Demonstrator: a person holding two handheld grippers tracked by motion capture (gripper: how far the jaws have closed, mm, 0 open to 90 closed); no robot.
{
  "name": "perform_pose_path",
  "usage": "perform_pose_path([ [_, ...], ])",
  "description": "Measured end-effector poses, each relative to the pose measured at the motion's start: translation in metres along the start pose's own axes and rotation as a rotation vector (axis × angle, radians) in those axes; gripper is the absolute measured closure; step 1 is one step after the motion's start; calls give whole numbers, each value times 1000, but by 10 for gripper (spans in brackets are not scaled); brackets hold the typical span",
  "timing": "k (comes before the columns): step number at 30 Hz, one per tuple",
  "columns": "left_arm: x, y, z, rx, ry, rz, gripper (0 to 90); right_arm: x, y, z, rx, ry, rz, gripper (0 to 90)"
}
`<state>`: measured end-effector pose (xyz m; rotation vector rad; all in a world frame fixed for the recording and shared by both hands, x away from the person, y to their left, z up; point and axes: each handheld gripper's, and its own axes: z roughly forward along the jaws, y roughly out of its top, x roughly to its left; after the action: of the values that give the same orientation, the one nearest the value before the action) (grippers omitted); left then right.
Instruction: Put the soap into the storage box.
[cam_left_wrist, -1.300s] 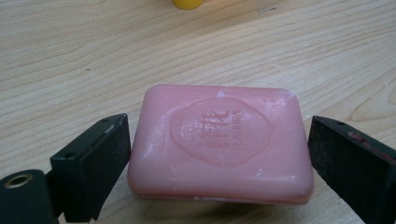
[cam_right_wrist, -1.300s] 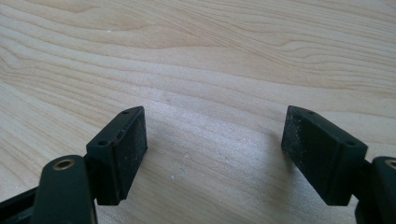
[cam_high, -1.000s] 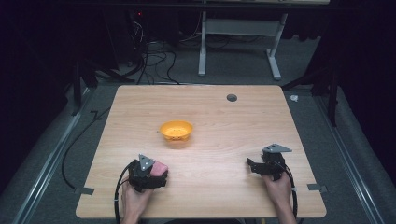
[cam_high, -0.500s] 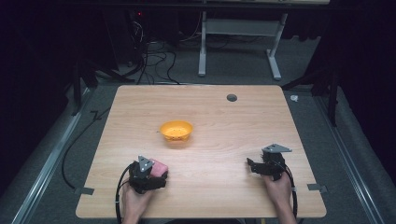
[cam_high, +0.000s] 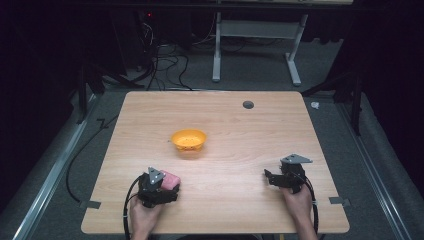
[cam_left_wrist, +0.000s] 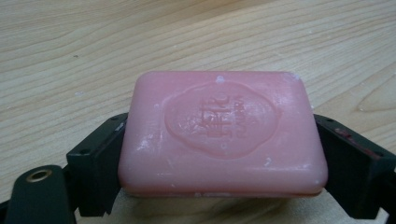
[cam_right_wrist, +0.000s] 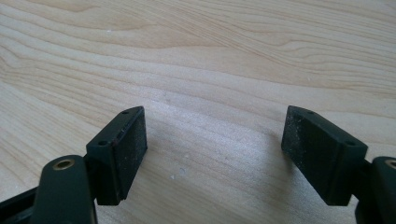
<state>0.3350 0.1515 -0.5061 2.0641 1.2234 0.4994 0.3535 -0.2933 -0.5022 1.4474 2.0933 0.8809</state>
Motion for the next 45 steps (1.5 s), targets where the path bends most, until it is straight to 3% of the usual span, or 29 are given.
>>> perform_pose_path([
  [8, -3, 4, -2, 1, -1, 4, 135, 0, 0, 0, 0, 3, 0, 229],
  [34, -16, 38, -17, -33, -49, 37, 135, -1, 0, 0, -2, 6, 4, 228],
  [45, -9, 56, -18, -50, -43, -35, 135, 0, 0, 0, 3, 2, -1, 228],
])
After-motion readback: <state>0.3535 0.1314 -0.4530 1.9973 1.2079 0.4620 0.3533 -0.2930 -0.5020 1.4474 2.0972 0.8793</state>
